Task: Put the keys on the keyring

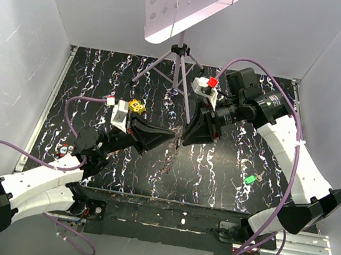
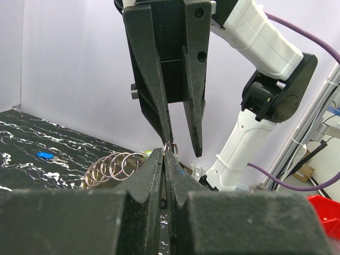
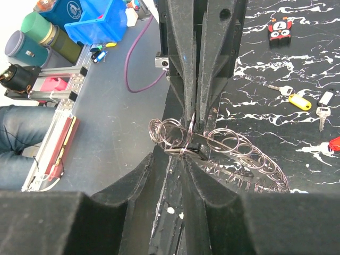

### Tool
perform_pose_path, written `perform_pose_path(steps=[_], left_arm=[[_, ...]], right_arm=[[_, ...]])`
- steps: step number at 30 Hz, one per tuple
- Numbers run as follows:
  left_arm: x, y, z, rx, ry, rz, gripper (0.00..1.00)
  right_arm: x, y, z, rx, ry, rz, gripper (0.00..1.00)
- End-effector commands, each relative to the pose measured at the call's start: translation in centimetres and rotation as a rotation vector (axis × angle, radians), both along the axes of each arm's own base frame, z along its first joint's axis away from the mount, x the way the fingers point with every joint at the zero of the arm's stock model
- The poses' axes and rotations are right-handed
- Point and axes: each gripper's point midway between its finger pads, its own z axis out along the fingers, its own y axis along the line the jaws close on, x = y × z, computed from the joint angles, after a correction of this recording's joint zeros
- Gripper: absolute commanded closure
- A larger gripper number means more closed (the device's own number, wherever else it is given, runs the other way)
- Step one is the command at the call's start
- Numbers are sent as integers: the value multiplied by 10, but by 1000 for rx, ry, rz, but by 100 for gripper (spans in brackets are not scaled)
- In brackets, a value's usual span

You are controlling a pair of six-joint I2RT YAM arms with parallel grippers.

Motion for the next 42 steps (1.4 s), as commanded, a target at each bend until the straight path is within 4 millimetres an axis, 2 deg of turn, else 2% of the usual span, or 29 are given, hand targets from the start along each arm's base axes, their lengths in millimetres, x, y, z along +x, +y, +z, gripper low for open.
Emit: perform_pose_path(steps=[1,14,22,32,36,37,42], left_arm=[[-1,6,13,-48,-25,20,100],[-2,8,11,-45,-21,27,100],[-2,13,17,-74,-26,43,100],[0,15,24,-127,-24,48,100],[0,14,20,-114,-20,49,100],[1,14,18,-108,-15,53,100],[1,15,14,-82,-15,63,100]], right_arm=[[4,4,2,0,-22,-12,68],[13,7,-2,-29,-30,-60,99],[14,8,-5,-37,-15,-71,99],[14,11,-18,-40,47,-82,99],[6,7,-8,-1,17,-37,99],[3,4,-5,8,5,-26,96],[0,-3,8,36,-70,-6,66]])
